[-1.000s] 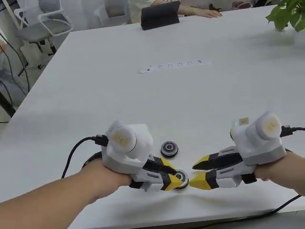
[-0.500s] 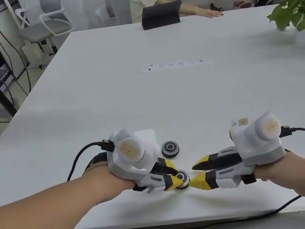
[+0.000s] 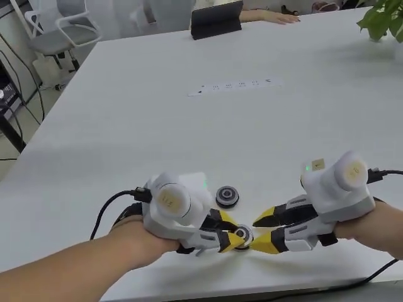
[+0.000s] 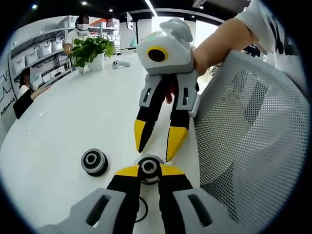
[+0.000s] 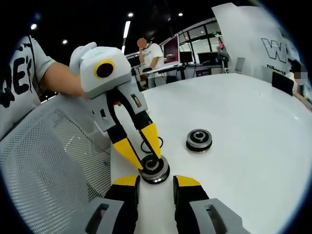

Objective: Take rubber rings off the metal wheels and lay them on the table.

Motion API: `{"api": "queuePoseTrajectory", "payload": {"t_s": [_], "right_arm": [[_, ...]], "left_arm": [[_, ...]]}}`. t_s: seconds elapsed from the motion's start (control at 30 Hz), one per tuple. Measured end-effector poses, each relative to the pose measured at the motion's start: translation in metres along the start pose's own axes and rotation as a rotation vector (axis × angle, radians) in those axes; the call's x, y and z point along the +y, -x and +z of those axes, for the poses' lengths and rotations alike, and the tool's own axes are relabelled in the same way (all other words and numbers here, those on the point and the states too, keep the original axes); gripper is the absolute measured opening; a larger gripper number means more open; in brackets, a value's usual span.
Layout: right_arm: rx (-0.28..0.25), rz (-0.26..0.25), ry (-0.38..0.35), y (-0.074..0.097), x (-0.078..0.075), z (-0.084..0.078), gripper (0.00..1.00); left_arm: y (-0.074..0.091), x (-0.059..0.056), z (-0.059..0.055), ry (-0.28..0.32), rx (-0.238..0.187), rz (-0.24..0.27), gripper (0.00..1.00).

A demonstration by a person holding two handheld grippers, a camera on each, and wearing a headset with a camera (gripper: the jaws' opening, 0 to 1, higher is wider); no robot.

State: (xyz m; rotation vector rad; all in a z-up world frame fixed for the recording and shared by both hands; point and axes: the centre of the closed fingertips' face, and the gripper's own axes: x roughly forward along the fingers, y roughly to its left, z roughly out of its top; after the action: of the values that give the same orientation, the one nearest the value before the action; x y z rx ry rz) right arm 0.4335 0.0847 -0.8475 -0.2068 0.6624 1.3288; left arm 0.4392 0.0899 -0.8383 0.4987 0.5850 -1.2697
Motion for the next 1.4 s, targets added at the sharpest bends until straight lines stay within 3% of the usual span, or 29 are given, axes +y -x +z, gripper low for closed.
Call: {"api": "queuePoseTrajectory", "payload": {"t_s": [0.4,0.57,0.8,1.0,1.13,1.3,1.4], "right_arm": [[0.044,0.002,0.071,-0.0071,-0.0024,-0.0043,0.21],[0.043,0.019,0.082,-0.0076,0.0012,-0.0038,0.18],[0.039,0.004,0.090,-0.0070,-0.0012,-0.0034,0.17],[0.030,-0.001,0.062,-0.0050,-0.0013,-0.0048,0.14],[0.036,-0.007,0.051,-0.0033,-0.0037,-0.0068,0.06],[0.033,-0.008,0.022,-0.0020,-0.0027,-0.0058,0.05],[0.051,-0.010,-0.026,0.0001,-0.0027,-0.0081,0.00]], "left_arm": [[0.0002,0.0011,0.0002,-0.002,0.005,0.014,0.07],[0.0002,0.0022,0.0001,0.002,0.002,0.016,0.07],[-0.0001,0.0025,0.0000,0.009,-0.004,0.020,0.07],[-0.0002,0.0016,0.0004,0.012,-0.008,0.023,0.07],[-0.0003,0.0015,0.0002,0.013,-0.009,0.022,0.07],[-0.0004,0.0014,0.0001,0.013,-0.008,0.025,0.07],[-0.0005,0.0016,0.0001,0.016,-0.009,0.027,0.07]]}}
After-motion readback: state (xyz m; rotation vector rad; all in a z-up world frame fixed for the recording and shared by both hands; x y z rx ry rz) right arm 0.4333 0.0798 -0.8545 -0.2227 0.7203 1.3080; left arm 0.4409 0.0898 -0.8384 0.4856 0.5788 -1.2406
